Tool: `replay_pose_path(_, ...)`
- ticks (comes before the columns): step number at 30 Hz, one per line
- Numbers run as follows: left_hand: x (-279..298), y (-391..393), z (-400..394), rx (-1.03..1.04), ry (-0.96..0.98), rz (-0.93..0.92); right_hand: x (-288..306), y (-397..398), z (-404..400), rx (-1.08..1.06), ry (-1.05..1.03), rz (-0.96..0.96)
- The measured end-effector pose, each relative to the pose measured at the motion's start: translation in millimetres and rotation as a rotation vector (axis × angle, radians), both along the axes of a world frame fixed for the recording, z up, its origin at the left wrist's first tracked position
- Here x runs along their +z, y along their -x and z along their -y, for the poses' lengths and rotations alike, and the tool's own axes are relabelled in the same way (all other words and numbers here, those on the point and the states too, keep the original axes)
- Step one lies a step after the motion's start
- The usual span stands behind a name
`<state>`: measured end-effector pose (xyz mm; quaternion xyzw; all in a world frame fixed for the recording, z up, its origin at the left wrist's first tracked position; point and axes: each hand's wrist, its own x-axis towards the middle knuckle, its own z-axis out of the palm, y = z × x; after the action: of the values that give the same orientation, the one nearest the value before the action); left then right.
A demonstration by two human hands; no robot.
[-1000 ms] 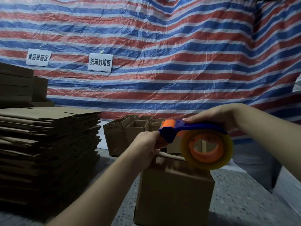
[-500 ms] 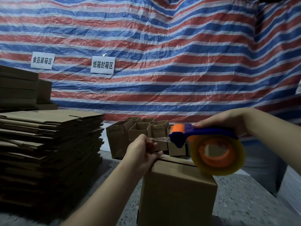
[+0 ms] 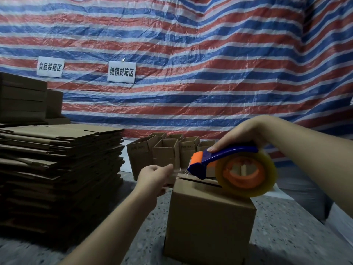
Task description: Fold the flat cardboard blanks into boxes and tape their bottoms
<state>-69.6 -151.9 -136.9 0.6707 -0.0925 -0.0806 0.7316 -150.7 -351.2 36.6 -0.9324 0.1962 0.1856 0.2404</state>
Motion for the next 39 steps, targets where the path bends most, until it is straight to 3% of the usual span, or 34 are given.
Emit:
replay_pose_path(7,-12.7,-1.1,2.4,0.007,-0.094,-0.004,0.7,-5.7,-7.5,0.013,0.065,-0.024)
replay_pose_path(20,-11.3,-14.2,7.8,0.007,-0.077,-0.010,-0.8,-8.8,-5.0,0.002,0.055,-0.026)
replay_pose_path(27,-21.1,-14.0,9.4,-0.077,-0.173,-0.021,-1.6,-9.9,-7.6,0.003,0.069,-0.020)
replay_pose_path(39,-31.0,-2.6,6.5,-0.255,-0.031,-0.234,-1.4,-10.2,-14.8,-0.005,0.094,-0.025)
